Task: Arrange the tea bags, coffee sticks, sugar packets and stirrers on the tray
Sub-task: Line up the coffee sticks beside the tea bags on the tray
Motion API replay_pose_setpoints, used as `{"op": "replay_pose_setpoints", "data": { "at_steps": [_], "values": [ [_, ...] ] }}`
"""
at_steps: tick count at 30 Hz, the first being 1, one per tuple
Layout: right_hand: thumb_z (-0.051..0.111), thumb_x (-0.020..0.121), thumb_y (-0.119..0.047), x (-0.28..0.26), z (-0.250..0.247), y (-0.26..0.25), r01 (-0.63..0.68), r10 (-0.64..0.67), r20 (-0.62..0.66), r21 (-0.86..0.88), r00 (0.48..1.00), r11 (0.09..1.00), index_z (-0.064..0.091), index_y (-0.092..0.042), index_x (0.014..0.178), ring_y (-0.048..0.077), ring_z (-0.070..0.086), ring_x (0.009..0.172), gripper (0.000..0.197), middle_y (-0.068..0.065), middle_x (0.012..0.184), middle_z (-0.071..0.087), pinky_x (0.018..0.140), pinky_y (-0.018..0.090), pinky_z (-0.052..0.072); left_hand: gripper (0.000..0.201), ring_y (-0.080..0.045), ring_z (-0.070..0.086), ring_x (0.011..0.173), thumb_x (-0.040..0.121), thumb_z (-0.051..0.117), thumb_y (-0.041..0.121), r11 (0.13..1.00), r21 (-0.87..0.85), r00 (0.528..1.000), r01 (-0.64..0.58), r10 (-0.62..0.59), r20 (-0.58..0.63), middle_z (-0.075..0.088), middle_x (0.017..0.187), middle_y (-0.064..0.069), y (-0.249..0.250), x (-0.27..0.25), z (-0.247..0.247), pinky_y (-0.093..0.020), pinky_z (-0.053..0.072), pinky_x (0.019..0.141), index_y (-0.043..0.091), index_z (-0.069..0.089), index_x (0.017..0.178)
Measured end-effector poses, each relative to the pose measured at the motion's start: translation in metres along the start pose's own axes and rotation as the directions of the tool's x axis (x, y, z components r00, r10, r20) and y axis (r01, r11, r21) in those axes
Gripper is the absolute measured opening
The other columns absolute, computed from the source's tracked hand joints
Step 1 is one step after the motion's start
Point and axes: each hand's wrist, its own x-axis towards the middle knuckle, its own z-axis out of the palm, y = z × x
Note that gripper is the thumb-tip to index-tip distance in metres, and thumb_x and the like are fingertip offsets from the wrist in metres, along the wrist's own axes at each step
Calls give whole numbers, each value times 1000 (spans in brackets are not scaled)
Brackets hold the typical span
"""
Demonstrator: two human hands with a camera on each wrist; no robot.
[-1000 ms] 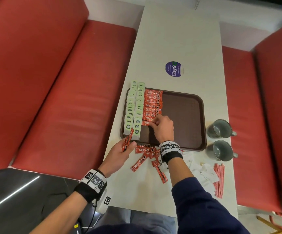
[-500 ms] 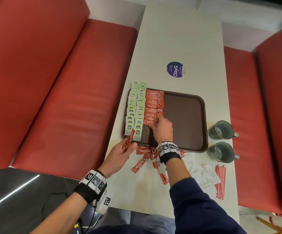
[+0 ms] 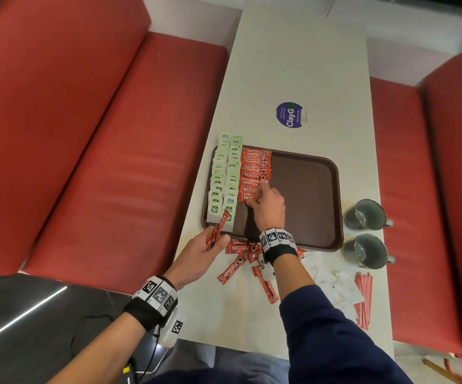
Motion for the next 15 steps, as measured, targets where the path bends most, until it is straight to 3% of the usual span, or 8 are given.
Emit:
{"op": "replay_pose_setpoints", "data": {
  "at_steps": [1, 3, 5, 6, 8, 10, 12, 15],
  "values": [
    [85, 93, -22, -1, -1, 0, 1, -1, -8, 7, 1000, 1000, 58, -19, 99, 23, 62, 89, 28, -1, 98, 59, 84, 47, 60, 16, -4, 53, 61, 112, 54, 42, 1000, 1, 1000, -10, 10, 6, 54, 91, 2, 1, -1, 0, -16, 44, 64, 34, 53, 98],
    [86, 92, -23, -5, -5, -1, 5, -5, -28, 30, 1000, 1000, 59, -20, 96, 20, 62, 85, 28, -3, 95, 60, 82, 46, 60, 14, 5, 56, 61, 112, 53, 44, 1000, 2, 1000, -6, 6, 6, 56, 81, 6, 1, 0, 0, -15, 43, 63, 34, 55, 103],
    [85, 95, -28, -9, -13, -3, 19, -14, -61, 83, 998, 996, 62, -22, 95, 17, 63, 83, 24, -4, 93, 63, 80, 45, 61, 18, 9, 58, 65, 111, 51, 48, 1000, 15, 1000, 8, -8, -2, 59, 72, 22, -3, 2, 1, -16, 43, 66, 32, 58, 105],
    [82, 97, -33, -14, -20, -6, 28, -17, -79, 136, 997, 990, 63, -22, 94, 14, 64, 82, 22, -5, 91, 66, 79, 44, 61, 21, 8, 58, 68, 111, 51, 50, 1000, 24, 1000, 12, -12, -9, 62, 75, 30, -4, 3, 1, -16, 43, 69, 31, 60, 108],
    [72, 103, -47, -31, -40, -20, 34, -20, -58, 266, 998, 963, 67, -23, 93, 10, 69, 80, 27, -6, 86, 71, 77, 37, 60, 27, 8, 60, 73, 110, 51, 52, 998, 57, 999, 5, -3, -34, 66, 82, 32, -5, 5, 1, -14, 45, 72, 29, 62, 113],
    [61, 104, -66, -56, -60, -38, -15, -20, 90, 372, 996, 928, 70, -24, 95, 12, 75, 74, 44, -3, 80, 76, 74, 33, 64, 22, 9, 59, 71, 110, 52, 49, 995, 101, 998, -20, 25, -57, 65, 77, 28, -3, 5, 3, -11, 43, 67, 30, 61, 108],
    [62, 99, -74, -78, -73, -50, -109, -35, 304, 442, 952, 890, 75, -22, 96, 20, 78, 74, 53, 2, 81, 79, 73, 33, 67, 21, 6, 55, 63, 111, 55, 44, 985, 166, 996, -50, 61, -62, 62, 69, 26, 1, 5, 5, -13, 41, 60, 29, 55, 97],
    [79, 99, -48, -95, -78, -47, -115, -102, 400, 482, 911, 868, 79, -18, 100, 21, 78, 76, 30, 6, 85, 80, 72, 32, 65, 16, 6, 62, 75, 109, 59, 44, 964, 244, 992, -105, 118, -40, 69, 85, 16, 0, 7, 6, -13, 43, 64, 31, 57, 101]
  ]
}}
